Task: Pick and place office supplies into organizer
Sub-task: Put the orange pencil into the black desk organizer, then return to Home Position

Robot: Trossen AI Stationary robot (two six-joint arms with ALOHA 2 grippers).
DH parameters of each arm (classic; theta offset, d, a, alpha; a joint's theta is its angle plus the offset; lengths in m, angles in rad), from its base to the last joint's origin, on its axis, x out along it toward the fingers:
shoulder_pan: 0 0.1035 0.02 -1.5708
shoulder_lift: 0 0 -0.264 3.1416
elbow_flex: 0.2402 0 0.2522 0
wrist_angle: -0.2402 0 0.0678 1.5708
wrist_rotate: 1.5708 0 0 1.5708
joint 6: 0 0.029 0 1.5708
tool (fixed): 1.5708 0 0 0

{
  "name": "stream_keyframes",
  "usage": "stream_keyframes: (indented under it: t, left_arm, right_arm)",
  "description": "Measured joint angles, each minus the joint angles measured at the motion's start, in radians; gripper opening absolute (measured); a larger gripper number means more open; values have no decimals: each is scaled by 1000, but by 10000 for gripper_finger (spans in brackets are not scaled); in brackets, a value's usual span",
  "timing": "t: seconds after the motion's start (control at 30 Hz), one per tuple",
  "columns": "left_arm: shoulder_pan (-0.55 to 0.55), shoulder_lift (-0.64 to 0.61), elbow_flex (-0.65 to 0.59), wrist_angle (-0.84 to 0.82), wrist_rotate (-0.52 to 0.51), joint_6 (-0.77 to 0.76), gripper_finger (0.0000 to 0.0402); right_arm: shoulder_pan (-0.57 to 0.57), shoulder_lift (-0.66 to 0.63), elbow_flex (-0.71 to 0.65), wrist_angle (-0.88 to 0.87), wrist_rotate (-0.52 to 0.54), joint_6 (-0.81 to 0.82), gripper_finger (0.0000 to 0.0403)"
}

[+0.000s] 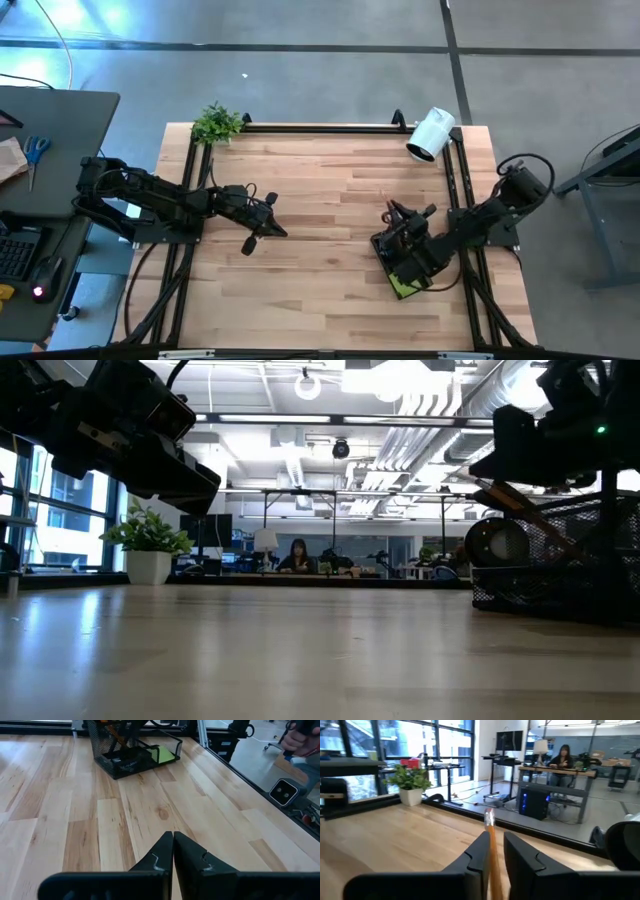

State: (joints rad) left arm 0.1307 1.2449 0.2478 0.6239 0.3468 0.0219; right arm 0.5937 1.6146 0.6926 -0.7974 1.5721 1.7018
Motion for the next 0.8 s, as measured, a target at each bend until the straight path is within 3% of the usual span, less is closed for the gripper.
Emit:
stream_keyframes:
  t: [0.3, 0.57, 0.8]
  left_arm:
    - [0, 0, 0, -6, 0, 0, 3]
    - [0, 0, 0, -4, -1, 0, 3]
    - [0, 0, 0, 1, -1, 0, 3]
  right_arm:
    - [92, 0, 47, 2, -5, -25, 81]
    - [145, 0, 138, -29, -16, -108, 83]
    - [131, 0, 200, -58, -92, -208, 83]
